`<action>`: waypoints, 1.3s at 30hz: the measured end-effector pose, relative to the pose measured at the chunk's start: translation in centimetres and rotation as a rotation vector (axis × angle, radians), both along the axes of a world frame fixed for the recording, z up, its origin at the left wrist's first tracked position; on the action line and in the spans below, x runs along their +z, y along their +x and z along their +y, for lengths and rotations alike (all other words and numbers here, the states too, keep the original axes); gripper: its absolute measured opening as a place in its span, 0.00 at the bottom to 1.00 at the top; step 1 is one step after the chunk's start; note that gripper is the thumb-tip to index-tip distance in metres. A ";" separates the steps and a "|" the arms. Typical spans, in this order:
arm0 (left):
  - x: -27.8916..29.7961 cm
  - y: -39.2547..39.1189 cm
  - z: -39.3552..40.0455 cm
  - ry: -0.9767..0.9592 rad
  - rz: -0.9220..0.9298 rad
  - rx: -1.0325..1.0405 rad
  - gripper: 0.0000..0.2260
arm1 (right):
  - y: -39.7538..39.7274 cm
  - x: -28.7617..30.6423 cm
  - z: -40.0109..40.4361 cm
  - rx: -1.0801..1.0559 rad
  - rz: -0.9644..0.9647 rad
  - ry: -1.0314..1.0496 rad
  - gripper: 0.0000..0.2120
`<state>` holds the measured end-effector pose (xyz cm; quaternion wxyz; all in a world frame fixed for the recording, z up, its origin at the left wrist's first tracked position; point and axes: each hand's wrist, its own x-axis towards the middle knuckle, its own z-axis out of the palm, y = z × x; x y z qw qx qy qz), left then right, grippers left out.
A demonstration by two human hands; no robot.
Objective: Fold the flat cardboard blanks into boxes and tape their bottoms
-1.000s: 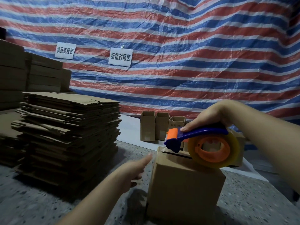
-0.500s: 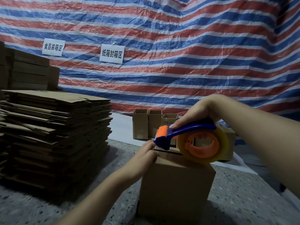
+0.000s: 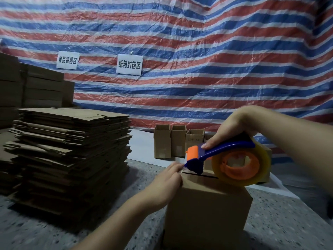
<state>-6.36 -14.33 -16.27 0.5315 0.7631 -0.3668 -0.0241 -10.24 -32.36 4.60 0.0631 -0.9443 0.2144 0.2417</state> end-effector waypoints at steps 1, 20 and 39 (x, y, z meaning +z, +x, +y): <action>0.0 0.1 0.0 0.003 -0.011 0.003 0.19 | 0.0 0.1 -0.4 0.003 0.003 0.001 0.42; -1.1 1.1 -0.5 0.029 0.038 -0.096 0.25 | -1.9 -1.0 -4.2 -0.062 0.080 -0.047 0.37; 3.9 -1.6 -1.1 0.695 -0.485 0.039 0.25 | -2.1 -0.1 -6.5 -0.055 0.077 0.056 0.40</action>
